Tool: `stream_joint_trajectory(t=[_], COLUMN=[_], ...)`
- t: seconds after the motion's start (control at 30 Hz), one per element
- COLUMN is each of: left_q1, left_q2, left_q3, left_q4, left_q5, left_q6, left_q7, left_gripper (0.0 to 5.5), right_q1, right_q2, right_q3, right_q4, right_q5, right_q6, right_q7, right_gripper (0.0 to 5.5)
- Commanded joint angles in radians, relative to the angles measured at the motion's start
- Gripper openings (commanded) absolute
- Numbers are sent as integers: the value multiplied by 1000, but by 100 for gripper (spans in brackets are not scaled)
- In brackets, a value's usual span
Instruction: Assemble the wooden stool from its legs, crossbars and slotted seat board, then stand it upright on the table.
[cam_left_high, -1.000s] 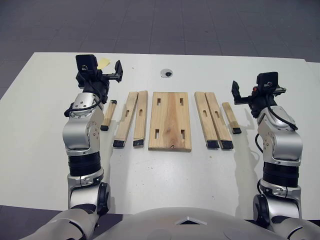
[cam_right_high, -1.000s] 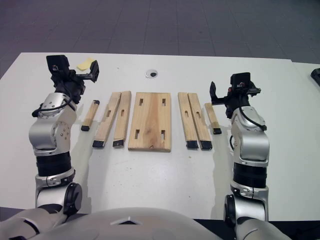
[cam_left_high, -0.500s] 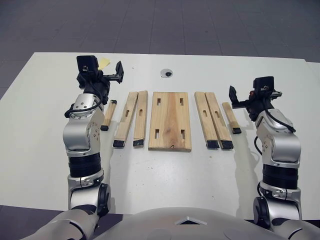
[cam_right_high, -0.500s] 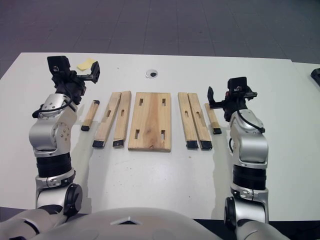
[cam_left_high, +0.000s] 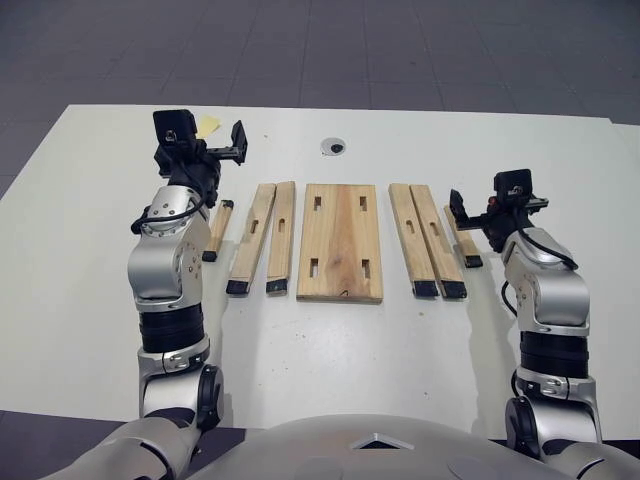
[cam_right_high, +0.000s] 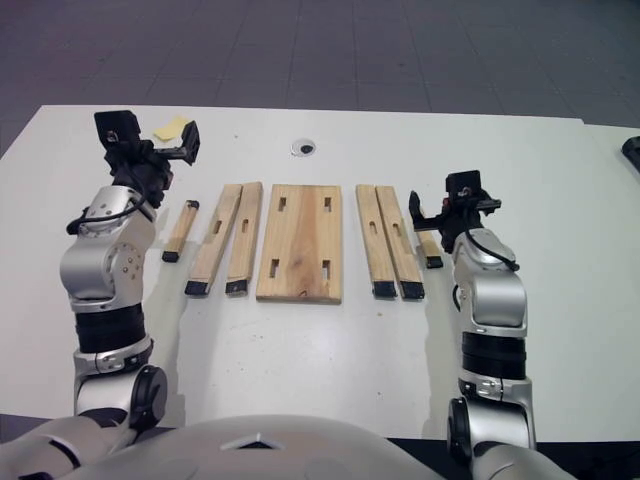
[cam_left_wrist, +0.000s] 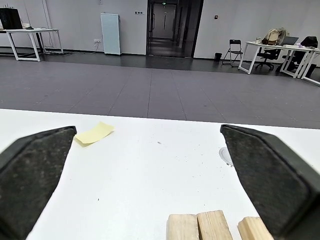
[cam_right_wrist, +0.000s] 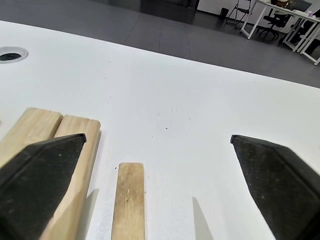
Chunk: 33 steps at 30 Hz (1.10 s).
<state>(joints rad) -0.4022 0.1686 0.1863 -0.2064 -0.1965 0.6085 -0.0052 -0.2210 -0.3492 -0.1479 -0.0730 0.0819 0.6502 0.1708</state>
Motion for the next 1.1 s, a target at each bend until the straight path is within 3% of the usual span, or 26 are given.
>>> stream_joint_trajectory(t=[0.03, 0.43, 1.1], left_q1=[-28, -25, -56], left_q2=[-13, -12, 1], left_q3=[-18, -22, -1], left_q4=[17, 14, 17], left_q5=[11, 13, 30], left_q6=[-2, 5, 68], left_q7=[11, 16, 81], left_gripper=[537, 537, 540], right_q1=[24, 28, -13], right_q2=[-4, -15, -94], right_q3=[24, -16, 27], right_q4=[82, 117, 164], right_q5=[-25, 16, 85], right_q6=[-18, 24, 319], right_q7=[2, 31, 165], right_gripper=[540, 540, 245])
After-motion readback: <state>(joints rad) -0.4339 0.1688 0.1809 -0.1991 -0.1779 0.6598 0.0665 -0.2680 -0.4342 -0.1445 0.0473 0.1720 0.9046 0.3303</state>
